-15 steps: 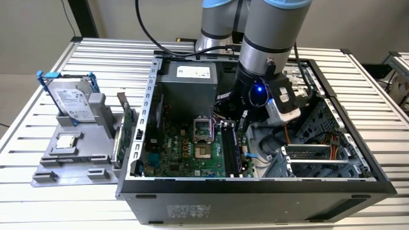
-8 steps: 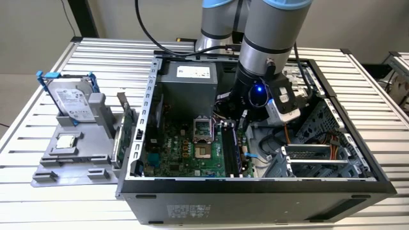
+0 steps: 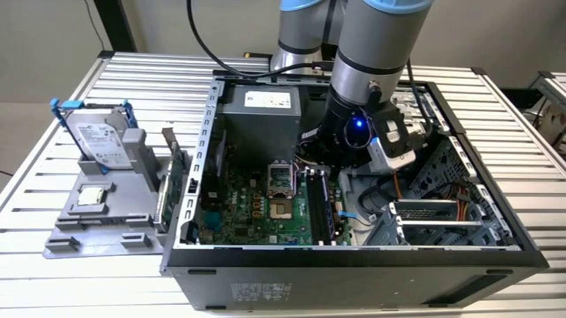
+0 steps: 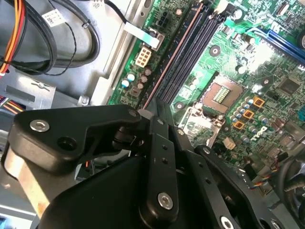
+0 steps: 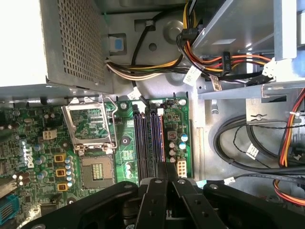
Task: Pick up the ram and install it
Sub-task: 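Insert the ram into the slot, then press down the ram until it locks into place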
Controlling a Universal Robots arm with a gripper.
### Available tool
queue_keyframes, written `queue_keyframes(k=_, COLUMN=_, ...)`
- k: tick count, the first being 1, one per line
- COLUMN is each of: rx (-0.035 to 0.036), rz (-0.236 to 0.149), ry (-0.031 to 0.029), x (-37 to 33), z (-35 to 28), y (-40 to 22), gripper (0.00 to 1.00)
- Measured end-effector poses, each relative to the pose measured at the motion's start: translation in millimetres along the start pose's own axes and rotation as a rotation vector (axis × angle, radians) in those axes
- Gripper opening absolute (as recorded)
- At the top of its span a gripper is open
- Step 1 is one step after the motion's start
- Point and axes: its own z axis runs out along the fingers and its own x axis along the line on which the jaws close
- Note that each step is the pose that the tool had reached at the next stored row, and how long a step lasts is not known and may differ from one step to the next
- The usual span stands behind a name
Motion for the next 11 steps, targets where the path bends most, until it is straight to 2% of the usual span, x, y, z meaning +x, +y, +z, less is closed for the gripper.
queue_keyframes(k=11, rx=-0.0037, rz=0.000, ry=0.0003, x=0.0, z=0.0, y=0.0, gripper=0.00)
